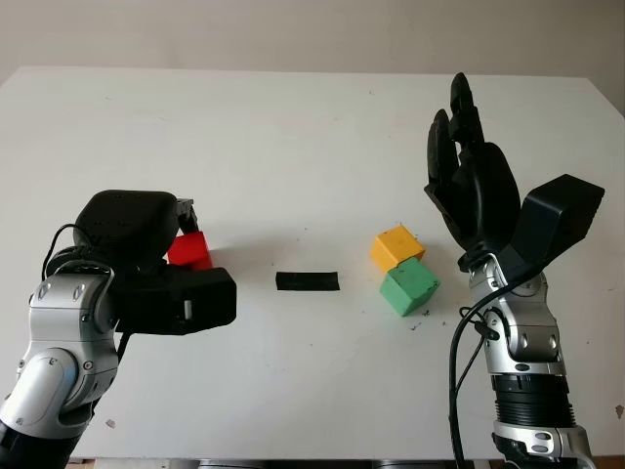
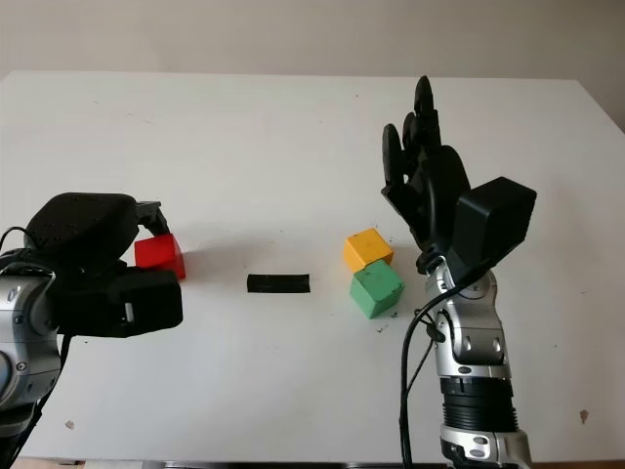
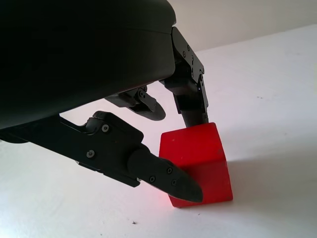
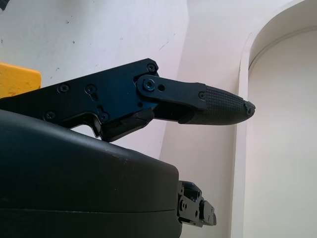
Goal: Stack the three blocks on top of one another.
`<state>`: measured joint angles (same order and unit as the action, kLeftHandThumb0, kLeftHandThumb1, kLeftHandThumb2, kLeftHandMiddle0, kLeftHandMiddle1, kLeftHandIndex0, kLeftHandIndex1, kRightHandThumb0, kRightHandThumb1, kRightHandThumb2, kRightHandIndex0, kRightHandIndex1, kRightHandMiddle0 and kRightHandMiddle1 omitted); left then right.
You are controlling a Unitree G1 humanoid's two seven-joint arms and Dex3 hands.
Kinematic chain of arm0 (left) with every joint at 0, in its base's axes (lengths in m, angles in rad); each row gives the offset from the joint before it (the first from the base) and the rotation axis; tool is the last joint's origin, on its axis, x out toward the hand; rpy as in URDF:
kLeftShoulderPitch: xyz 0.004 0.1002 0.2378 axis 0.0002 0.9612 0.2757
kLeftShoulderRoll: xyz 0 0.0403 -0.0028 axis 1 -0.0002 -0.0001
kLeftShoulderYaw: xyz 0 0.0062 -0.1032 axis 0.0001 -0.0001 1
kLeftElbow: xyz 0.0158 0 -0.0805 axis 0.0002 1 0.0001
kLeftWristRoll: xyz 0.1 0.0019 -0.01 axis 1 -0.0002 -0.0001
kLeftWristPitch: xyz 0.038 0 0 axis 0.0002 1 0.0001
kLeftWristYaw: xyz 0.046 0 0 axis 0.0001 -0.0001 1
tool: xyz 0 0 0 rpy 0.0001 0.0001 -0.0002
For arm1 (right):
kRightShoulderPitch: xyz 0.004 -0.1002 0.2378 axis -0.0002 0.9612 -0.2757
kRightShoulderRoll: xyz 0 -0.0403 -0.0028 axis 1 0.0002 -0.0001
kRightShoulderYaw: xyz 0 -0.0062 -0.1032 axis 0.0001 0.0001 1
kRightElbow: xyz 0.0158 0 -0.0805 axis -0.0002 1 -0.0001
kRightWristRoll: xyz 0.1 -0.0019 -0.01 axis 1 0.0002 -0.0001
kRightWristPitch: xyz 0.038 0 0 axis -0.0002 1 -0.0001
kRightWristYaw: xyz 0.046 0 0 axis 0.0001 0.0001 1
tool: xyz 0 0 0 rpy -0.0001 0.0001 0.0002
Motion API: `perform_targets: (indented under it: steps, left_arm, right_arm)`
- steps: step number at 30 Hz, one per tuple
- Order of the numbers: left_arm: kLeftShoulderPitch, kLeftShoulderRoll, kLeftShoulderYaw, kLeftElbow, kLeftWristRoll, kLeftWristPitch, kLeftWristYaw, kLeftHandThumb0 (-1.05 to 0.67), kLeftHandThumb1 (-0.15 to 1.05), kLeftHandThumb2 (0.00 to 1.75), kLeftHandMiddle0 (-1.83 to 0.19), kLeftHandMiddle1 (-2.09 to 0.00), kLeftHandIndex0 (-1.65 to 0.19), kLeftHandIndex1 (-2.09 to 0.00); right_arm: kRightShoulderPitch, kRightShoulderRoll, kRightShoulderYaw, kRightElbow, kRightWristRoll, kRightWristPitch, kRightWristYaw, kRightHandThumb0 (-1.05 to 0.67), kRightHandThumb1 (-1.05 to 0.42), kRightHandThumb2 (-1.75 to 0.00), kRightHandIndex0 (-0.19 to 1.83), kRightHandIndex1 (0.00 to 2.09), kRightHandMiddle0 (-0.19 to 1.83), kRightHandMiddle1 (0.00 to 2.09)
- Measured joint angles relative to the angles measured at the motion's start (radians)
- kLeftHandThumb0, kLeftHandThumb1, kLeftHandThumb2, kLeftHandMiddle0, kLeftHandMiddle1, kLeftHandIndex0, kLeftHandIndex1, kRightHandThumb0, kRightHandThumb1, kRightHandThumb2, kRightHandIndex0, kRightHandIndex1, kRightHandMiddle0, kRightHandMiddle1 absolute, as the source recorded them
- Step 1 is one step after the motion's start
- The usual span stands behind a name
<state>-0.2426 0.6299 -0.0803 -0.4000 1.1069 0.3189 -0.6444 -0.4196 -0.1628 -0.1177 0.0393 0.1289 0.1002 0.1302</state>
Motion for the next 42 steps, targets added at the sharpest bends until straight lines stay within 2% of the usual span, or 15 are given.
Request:
perform_targets:
  steps: [5,9,16,19,21,25,28,32,35,39,42]
  left_arm:
    - [0.000,0.002,0.052,-0.043,-0.142,-0.072,0.011,-0.35,0.96,0.06,-0.58,-0.05,-0.49,-1.12]
    - [-0.015,0.031,0.100,-0.066,-0.254,-0.123,0.017,-0.36,0.98,0.06,-0.55,-0.05,-0.53,-0.99]
    - [-0.135,0.089,0.124,-0.035,-0.473,-0.169,-0.053,-0.33,0.93,0.05,-0.61,-0.06,-0.70,-0.80]
    - [-0.208,0.116,0.099,-0.003,-0.514,-0.179,-0.092,-0.34,0.90,0.05,-0.65,-0.07,-0.75,-0.75]
    - [-0.261,0.126,0.065,0.021,-0.519,-0.180,-0.126,-0.33,0.89,0.05,-0.66,-0.06,-0.81,-0.67]
    - [-0.350,0.129,-0.017,0.077,-0.510,-0.166,-0.178,-0.35,0.90,0.05,-0.68,-0.06,-0.84,-0.68]
    - [-0.384,0.117,-0.061,0.102,-0.498,-0.156,-0.184,-0.36,0.90,0.06,-0.68,-0.06,-0.83,-0.68]
    - [-0.388,0.086,-0.118,0.111,-0.477,-0.131,-0.184,-0.34,0.91,0.06,-0.64,-0.04,-0.82,-0.66]
    - [-0.385,0.063,-0.160,0.112,-0.458,-0.127,-0.184,-0.35,0.93,0.06,-0.60,-0.04,-0.78,-0.78]
    - [-0.365,0.034,-0.193,0.112,-0.433,-0.103,-0.179,-0.34,0.93,0.05,-0.59,-0.05,-0.59,-1.21]
    - [-0.334,0.010,-0.208,0.112,-0.422,-0.088,-0.173,-0.34,0.94,0.05,-0.57,-0.05,-0.51,-1.38]
  right_arm:
    - [0.000,0.000,0.000,0.000,0.000,-0.001,-0.001,-0.75,-1.05,-0.58,-0.19,0.00,-0.19,0.00]
    - [0.000,0.000,0.000,0.000,-0.002,-0.008,-0.004,-0.74,-1.05,-0.57,-0.19,0.00,-0.19,0.00]
    - [0.001,0.001,0.003,0.000,-0.007,-0.008,-0.012,-0.74,-1.05,-0.57,-0.19,0.00,-0.19,0.00]
    - [0.004,0.001,0.004,0.000,-0.008,-0.008,-0.013,-0.74,-1.05,-0.57,-0.19,0.00,-0.19,0.00]
    - [0.007,0.002,0.006,0.000,-0.009,-0.008,-0.012,-0.74,-1.05,-0.56,-0.19,0.00,-0.19,0.00]
    - [0.008,0.006,0.009,0.000,-0.009,-0.008,-0.014,-0.74,-1.05,-0.56,-0.19,0.00,-0.19,0.00]
    - [0.008,0.016,0.013,0.002,-0.011,-0.012,-0.017,-0.74,-1.05,-0.56,-0.19,0.00,-0.19,0.00]
    - [0.008,0.022,0.024,0.008,-0.024,-0.026,-0.026,-0.74,-1.05,-0.55,-0.19,0.00,-0.19,0.00]
    - [0.007,0.027,0.027,0.012,-0.031,-0.027,-0.033,-0.74,-1.05,-0.55,-0.19,0.00,-0.19,0.00]
    - [0.006,0.031,0.028,0.017,-0.040,-0.027,-0.037,-0.74,-1.05,-0.55,-0.19,0.00,-0.19,0.00]
    - [0.006,0.038,0.031,0.020,-0.042,-0.027,-0.042,-0.74,-1.05,-0.55,-0.19,0.00,-0.19,0.00]
